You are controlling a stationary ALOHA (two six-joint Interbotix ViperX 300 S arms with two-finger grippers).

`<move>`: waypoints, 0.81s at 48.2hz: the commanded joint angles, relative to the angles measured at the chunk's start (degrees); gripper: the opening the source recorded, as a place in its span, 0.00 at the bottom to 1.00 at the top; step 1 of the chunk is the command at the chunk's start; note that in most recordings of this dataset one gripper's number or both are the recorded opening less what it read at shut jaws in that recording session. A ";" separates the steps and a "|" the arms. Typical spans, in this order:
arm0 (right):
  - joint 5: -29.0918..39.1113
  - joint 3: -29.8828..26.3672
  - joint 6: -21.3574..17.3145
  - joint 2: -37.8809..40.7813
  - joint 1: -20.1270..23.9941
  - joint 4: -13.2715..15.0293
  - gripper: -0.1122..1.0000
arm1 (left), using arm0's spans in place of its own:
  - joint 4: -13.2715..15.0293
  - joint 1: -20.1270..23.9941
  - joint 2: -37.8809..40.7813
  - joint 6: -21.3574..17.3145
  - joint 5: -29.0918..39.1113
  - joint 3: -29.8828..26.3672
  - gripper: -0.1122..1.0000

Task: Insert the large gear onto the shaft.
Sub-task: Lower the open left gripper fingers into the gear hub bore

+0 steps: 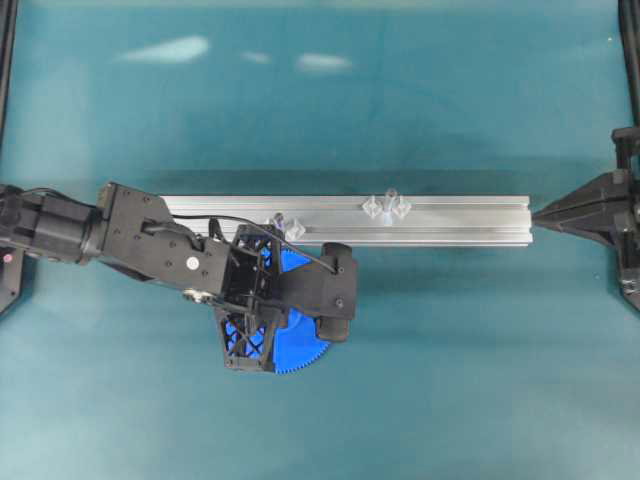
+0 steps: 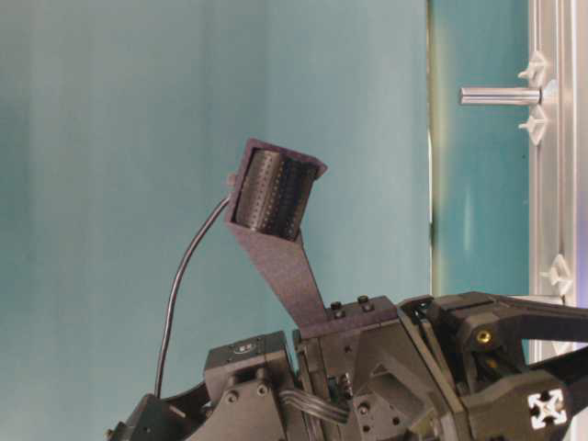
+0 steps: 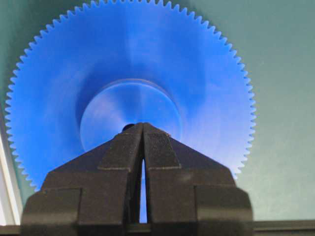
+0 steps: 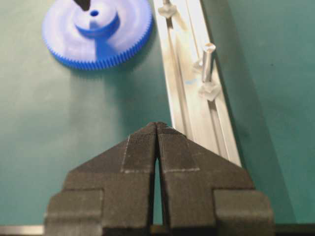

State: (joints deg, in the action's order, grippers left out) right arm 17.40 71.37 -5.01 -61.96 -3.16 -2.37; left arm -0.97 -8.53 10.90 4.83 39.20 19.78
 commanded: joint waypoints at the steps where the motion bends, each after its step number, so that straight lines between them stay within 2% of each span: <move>1: -0.44 -0.53 -0.53 0.26 -0.18 -0.18 0.13 | -0.18 -0.35 -1.05 -0.18 0.44 -1.14 0.09; 24: -0.44 -0.53 -0.62 0.35 -0.18 -0.09 0.13 | -0.35 -0.35 -0.97 -0.35 1.41 -0.88 0.09; 28: -0.62 -0.44 -0.97 0.26 -0.18 -0.18 0.13 | -0.53 -0.35 -1.23 -1.58 1.49 -0.62 0.10; 34: -0.53 -0.18 -1.49 0.35 -0.18 -0.09 0.13 | -0.35 -0.35 -1.32 -2.81 1.49 -0.18 0.16; 39: -0.62 -0.09 -1.49 0.35 -0.18 -0.09 0.13 | -0.35 -0.26 -1.41 -2.99 1.49 0.00 0.34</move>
State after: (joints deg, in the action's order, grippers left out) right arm 17.31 71.81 -5.98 -62.05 -3.16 -2.46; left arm -1.14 -8.53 10.90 1.93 40.87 20.21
